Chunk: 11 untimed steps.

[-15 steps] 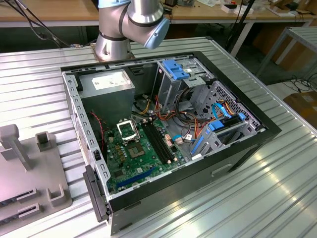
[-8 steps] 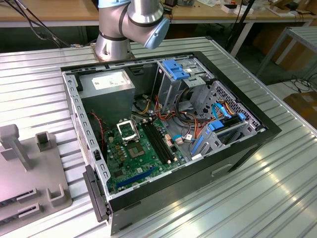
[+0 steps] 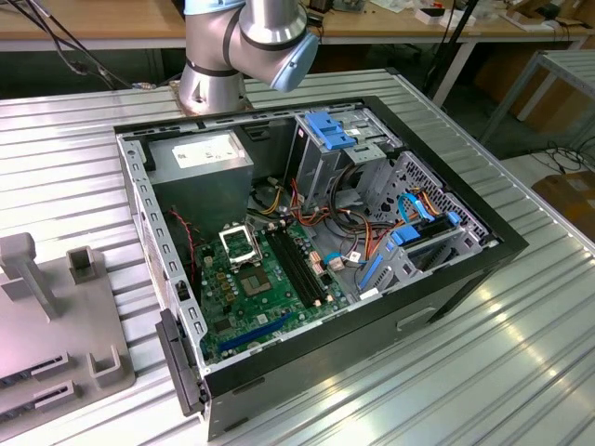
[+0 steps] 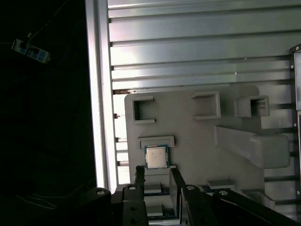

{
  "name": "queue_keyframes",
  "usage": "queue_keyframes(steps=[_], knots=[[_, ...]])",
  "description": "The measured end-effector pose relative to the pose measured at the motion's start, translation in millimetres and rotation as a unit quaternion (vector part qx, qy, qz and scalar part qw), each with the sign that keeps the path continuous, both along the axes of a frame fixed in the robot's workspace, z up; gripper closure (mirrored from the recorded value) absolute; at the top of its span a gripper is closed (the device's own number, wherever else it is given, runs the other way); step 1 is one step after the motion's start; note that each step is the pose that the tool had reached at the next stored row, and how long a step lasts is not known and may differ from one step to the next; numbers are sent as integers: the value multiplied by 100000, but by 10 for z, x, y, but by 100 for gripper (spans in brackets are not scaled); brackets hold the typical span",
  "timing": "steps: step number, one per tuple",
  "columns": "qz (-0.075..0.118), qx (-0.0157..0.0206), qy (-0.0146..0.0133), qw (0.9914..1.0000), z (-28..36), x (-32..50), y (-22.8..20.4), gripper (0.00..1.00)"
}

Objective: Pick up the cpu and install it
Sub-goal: 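Pick up the cpu and move it towards the insertion slot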

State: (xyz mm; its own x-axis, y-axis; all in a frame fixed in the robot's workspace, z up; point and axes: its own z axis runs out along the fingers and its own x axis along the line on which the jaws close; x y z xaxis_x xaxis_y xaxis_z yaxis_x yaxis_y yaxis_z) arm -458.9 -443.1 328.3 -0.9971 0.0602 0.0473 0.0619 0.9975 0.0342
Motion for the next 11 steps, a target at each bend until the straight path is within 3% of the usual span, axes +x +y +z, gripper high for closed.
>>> queue_keyframes(steps=[1, 5, 7, 9, 11], knots=[[3, -1, -1, 100000, 0, 0, 0, 63], [120, 7, 5, 100000, -1, 0, 0, 62], [1248, 11, -36, 99992, -15, 0, -5, 62], [2540, 9, -38, 99968, -31, 0, -12, 49], [3336, 8, -30, 99944, -57, -1, -30, 49]])
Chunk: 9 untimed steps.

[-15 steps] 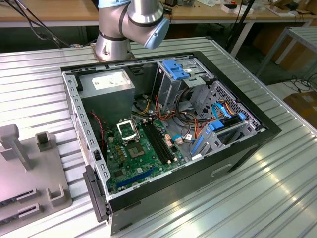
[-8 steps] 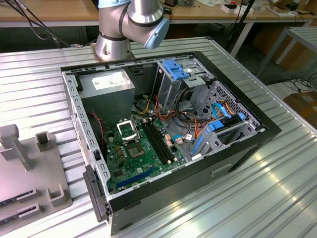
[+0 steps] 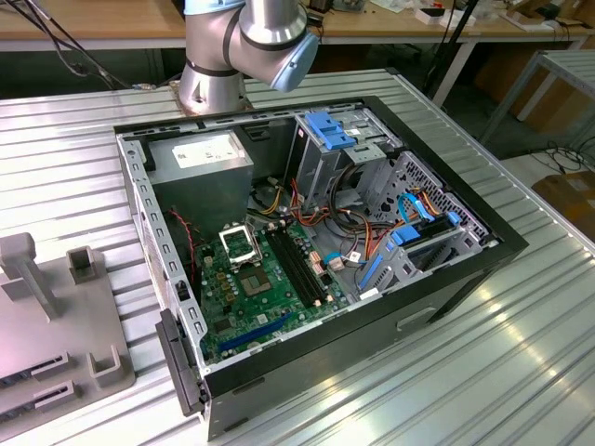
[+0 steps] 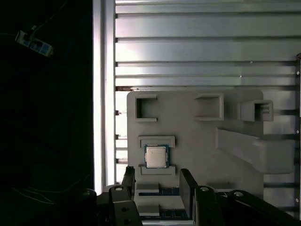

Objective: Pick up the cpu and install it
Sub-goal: 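Pick up the cpu and move it towards the insertion slot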

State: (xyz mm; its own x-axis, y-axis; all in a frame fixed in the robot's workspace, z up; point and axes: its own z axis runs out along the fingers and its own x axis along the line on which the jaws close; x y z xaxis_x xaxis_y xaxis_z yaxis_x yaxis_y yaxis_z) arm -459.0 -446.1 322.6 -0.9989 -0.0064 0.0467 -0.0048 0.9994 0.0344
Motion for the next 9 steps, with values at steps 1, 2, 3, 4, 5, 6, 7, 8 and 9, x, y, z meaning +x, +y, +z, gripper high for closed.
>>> queue_keyframes(steps=[1, 2, 3, 4, 5, 6, 7, 8, 9], knots=[[235, 8, -10, 100000, -19, 0, -6, 49], [456, 9, -13, 99999, -38, -1, -10, 49], [593, 8, -9, 99998, -56, -3, -15, 49], [743, 5, -4, 99997, -81, -6, -21, 49], [823, 10, -11, 99997, -98, -8, -24, 49], [855, 4, -4, 99996, -107, -9, -25, 49], [859, 0, 3, 99996, -107, -9, -25, 49], [860, -2, 5, 99996, -107, -9, -25, 49], [861, 7, -6, 99996, -109, -9, -25, 49]])
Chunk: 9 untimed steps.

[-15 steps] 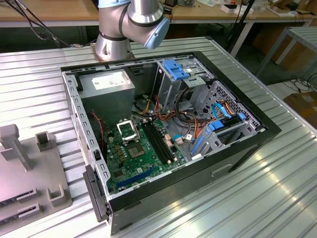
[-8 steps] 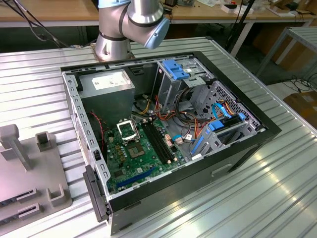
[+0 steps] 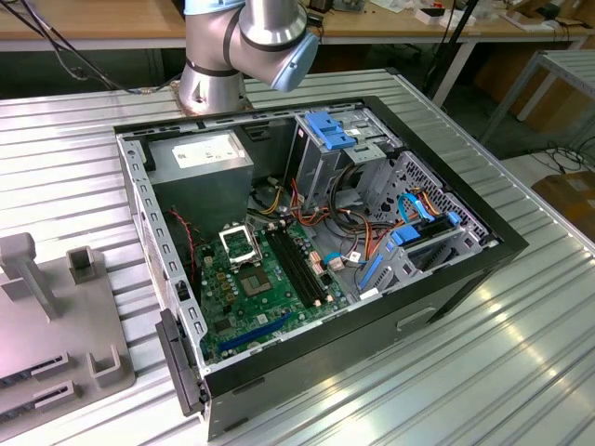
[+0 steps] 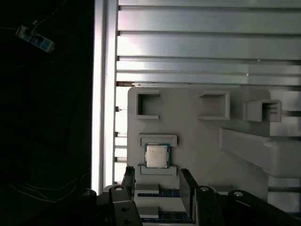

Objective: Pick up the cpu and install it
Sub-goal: 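Pick up the cpu and move it towards the insertion slot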

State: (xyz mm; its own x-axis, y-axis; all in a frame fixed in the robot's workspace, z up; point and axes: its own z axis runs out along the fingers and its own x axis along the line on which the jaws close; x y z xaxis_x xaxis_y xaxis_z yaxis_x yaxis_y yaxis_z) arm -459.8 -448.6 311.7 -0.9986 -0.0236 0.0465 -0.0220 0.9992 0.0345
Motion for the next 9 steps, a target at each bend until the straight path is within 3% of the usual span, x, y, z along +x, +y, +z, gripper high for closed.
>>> queue_keyframes(steps=[9], knots=[[-1, -2, 0, 100000, -5, -1, 0, 49]])
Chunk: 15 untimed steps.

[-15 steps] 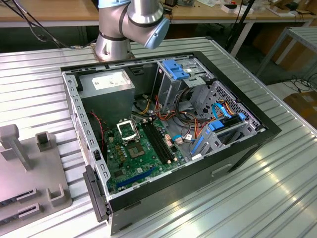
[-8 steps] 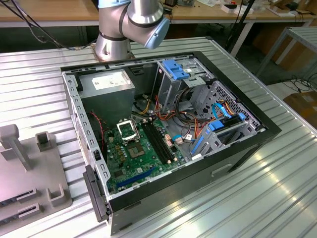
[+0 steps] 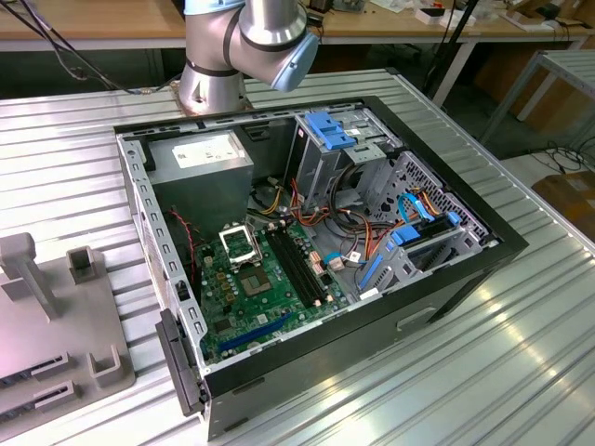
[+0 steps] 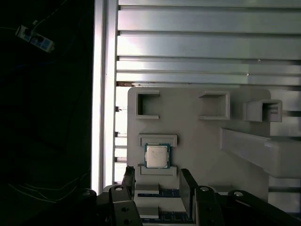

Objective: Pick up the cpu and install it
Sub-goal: 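Pick up the cpu and move it towards the insertion slot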

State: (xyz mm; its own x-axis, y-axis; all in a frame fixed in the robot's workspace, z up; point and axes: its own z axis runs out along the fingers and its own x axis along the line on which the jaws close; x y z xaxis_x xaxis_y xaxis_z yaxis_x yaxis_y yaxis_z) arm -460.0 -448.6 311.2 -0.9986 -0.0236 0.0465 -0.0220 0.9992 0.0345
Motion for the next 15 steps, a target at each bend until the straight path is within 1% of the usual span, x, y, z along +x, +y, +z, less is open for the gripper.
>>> queue_keyframes(steps=[15], knots=[[-4, 2, -2, 100000, -29, -1, -1, 49]])
